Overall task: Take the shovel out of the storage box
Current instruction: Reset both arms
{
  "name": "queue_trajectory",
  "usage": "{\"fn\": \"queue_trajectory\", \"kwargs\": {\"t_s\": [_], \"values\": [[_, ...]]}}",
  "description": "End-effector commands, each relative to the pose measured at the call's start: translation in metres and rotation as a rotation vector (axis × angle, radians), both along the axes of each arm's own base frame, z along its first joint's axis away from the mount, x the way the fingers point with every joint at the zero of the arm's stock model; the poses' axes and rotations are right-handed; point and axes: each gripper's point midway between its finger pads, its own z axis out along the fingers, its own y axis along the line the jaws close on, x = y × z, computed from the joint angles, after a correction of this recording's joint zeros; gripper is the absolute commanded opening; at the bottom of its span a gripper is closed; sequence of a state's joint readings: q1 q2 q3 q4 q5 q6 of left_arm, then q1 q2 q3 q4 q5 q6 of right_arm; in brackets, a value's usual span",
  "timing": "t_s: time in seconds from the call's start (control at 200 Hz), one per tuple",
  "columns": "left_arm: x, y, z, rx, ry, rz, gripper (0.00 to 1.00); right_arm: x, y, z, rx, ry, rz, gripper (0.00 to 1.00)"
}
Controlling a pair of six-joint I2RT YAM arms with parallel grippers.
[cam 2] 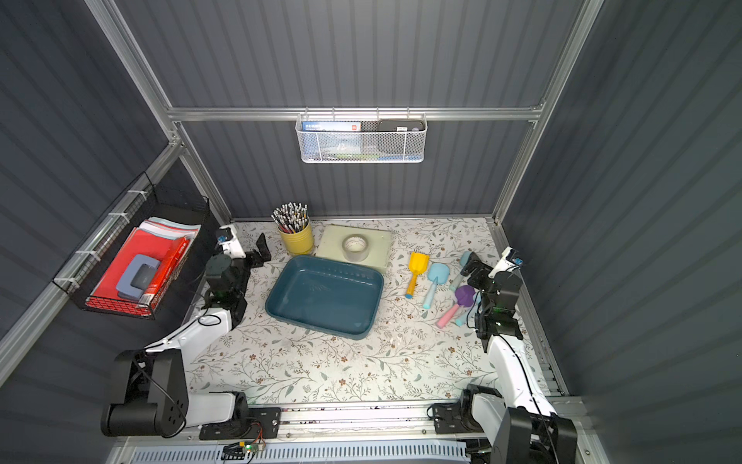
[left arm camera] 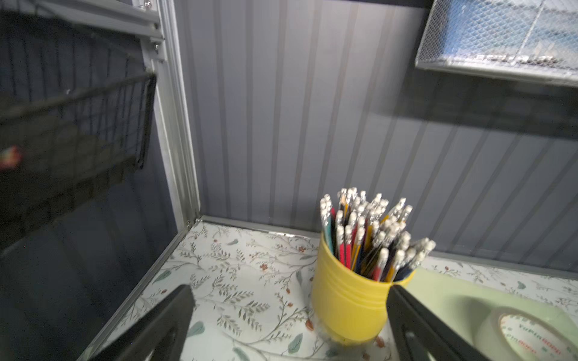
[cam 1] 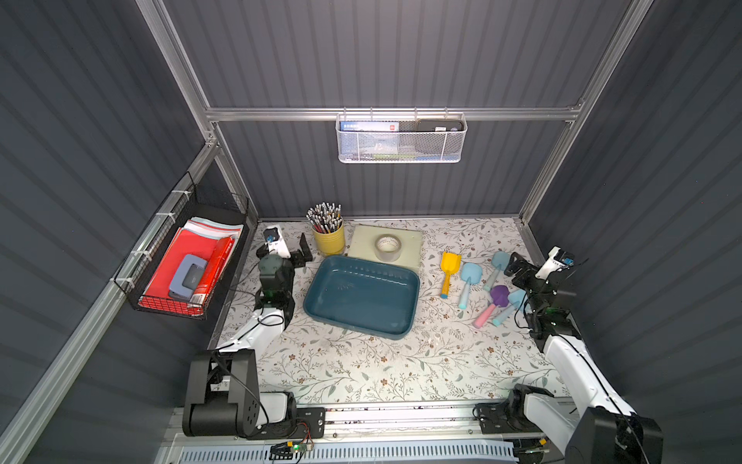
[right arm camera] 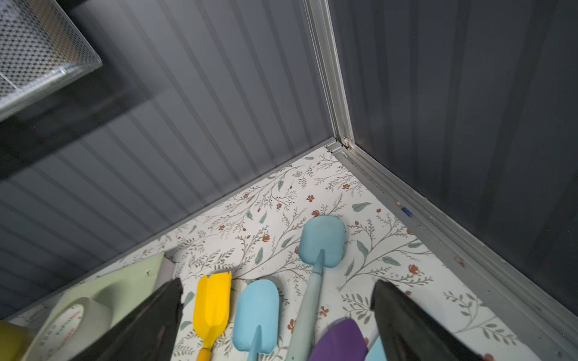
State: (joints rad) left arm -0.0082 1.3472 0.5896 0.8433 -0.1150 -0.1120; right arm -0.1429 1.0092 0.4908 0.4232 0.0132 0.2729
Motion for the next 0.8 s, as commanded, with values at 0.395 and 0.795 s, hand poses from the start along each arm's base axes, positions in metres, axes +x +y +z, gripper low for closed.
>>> {"fn": "queue_trajectory", "kwargs": {"t_s": [0.395,0.795], "values": [[-0.012,-0.003,-0.044,0.053,-0.121,-0.030,0.99,-0.014,-0.030,-0.036,-0.070,-0.157,-0.210,0.99],[-0.022,-0.005,-0.060,0.060,-0.149,-0.039,1.00,0.019,-0.008,-0.033,-0.214,-0.114,-0.088,0.99]]}}
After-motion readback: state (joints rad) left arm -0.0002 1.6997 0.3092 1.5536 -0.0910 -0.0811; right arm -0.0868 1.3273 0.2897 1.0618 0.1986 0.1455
